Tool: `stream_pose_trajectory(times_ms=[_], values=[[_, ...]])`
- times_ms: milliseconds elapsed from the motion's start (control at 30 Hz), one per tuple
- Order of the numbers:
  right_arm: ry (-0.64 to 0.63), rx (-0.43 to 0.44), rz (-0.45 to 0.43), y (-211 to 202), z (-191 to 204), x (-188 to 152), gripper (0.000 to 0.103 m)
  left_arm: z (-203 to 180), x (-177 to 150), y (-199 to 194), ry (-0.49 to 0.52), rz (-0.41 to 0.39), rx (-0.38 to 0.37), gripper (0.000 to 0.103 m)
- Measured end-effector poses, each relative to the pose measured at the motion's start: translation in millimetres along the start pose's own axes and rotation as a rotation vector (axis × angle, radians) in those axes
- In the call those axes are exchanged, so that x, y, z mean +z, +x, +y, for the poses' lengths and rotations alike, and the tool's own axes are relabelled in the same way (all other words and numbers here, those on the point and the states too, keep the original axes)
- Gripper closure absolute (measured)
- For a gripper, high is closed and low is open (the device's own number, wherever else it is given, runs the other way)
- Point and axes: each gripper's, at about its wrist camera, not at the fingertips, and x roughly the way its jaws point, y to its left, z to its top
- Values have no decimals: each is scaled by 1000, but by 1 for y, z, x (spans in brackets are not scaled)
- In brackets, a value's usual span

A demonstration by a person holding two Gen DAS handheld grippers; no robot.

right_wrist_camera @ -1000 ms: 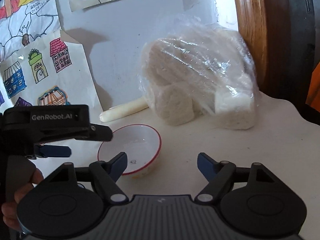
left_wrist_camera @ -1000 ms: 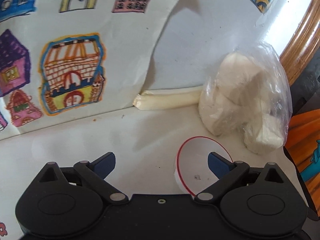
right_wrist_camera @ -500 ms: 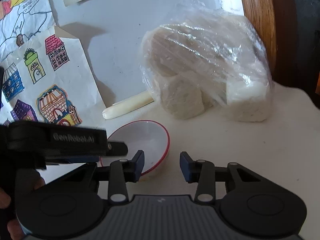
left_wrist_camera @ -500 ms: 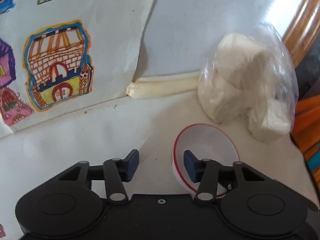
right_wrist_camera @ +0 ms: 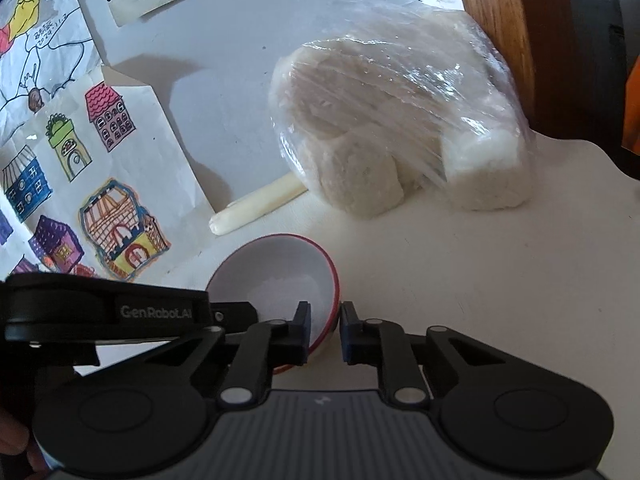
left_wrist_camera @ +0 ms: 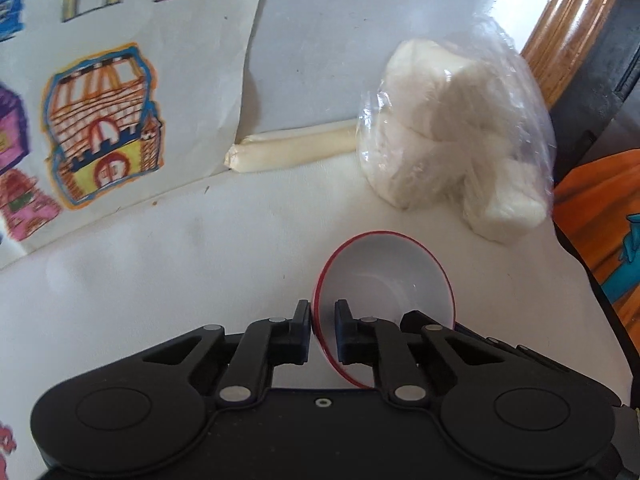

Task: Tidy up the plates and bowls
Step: 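Lift the small white bowl with both grippers and carry it toward the steel bowl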

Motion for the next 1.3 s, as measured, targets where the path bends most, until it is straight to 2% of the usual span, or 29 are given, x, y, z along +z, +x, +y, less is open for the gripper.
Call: stream_pose_trajectory(times_ms=[100,233,400,533,667,833,933,1033,1300], values=[[-17,6,-7,-19,4,-8,89,-3,-8,-27,2,-17,-8,92],[-62,2,-47,-57,24,-14,89,-5,-24,-76,-2,-97,-35,92],[-86,19,-104,-112,53,-21,89,7,-47,-144,-12,-184,-75,92],[-107,41,-148,-155,78,-28,89,17,-67,-194,5,-258,-80,92],[-140,69,-186,-191,101,-39,89,31,-90,-234,-2,-297,-97,92],[-193,108,-215,-224,128,-57,89,48,-119,-265,0,-313,-100,92],[-256,97,-233,-239,148,-72,89,59,-136,-279,0,-312,-115,91],[-304,101,-230,-251,164,-86,89,70,-149,-291,-2,-314,-122,91],[-338,146,-217,-269,183,-112,89,85,-179,-316,2,-335,-112,91]])
